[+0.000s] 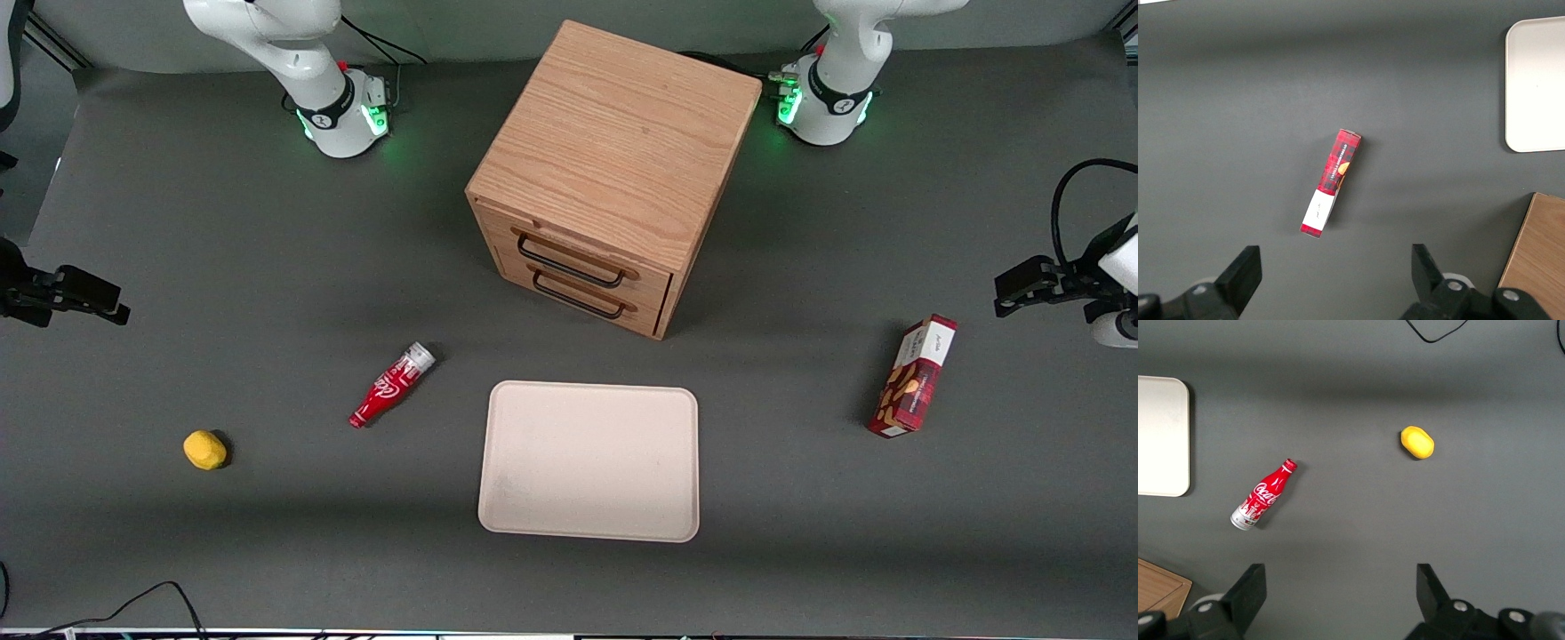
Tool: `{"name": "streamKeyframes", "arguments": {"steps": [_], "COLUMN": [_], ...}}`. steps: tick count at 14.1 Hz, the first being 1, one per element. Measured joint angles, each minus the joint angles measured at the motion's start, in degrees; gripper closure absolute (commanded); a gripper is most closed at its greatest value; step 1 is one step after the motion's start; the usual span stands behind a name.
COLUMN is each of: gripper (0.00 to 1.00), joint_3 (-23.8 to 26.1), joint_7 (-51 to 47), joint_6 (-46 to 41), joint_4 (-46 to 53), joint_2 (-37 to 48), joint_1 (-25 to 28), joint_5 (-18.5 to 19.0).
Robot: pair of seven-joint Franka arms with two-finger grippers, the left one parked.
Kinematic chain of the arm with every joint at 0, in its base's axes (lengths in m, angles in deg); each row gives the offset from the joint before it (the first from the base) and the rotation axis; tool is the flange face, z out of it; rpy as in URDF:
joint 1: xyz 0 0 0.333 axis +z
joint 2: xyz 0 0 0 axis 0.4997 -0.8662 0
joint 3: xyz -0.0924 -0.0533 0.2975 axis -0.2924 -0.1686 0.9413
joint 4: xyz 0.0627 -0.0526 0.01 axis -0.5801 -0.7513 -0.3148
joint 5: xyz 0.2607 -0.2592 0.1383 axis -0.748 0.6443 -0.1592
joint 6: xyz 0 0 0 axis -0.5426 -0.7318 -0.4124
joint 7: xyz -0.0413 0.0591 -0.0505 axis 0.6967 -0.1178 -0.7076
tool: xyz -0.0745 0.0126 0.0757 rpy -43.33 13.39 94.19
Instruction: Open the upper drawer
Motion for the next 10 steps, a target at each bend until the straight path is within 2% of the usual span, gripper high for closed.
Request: {"name": "streamKeyframes", "arguments": {"steps": [6,10], "gripper": [0.00,0.00], "joint_3": [0.3,6.0], "joint_7": [0.0,1.0], "joint_6": [-0.2,-2.8], "joint_4": [0.0,0.0], "joint_2": [-0.1,-0.3], "joint_1": [0.6,1.3], "joint_5": [0.0,-0.1]}}
